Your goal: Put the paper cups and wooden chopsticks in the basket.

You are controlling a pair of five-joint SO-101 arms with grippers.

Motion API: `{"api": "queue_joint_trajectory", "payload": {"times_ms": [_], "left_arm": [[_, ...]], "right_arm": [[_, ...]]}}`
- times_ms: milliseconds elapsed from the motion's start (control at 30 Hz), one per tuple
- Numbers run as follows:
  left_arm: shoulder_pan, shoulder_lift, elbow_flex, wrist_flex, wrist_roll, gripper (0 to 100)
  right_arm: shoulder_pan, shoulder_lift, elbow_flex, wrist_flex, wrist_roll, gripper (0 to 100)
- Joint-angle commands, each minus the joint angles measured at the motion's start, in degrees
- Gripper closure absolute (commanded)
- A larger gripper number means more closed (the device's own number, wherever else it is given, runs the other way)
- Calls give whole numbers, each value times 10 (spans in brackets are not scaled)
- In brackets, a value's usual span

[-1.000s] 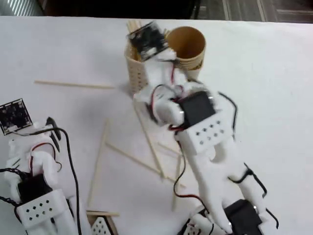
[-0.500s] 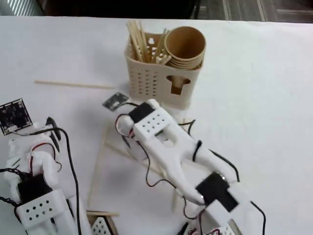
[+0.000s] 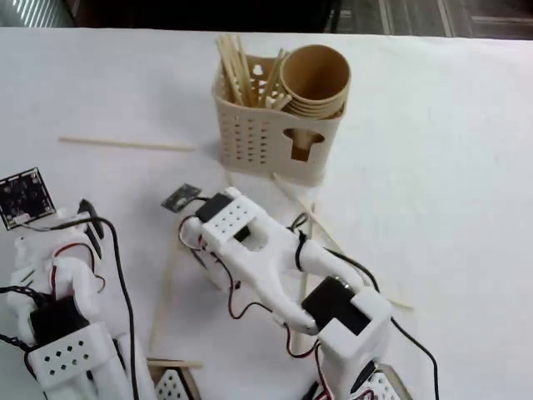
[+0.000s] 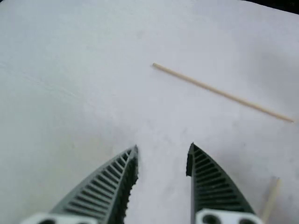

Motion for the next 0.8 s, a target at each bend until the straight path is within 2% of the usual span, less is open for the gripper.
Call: {"api": "queue_joint_trajectory", "payload": {"times_ms": [0,233,533,633,767], "left_arm": [[-4,-7,-4,-11,2,816],[-4,-7,-4,-11,2,816],[-4,-7,-4,-11,2,816],[-4,-7,-4,-11,2,816],[-4,-7,-4,-11,2,816]], "right_arm": [[-2,5,-4,-10,-9,649],[-2,65,-4,-58,-9,664],[-1,65,-6,-117,-4,946],[-1,65,-7,-117,-4,981],[2,64,-7,-116,1,981]]}}
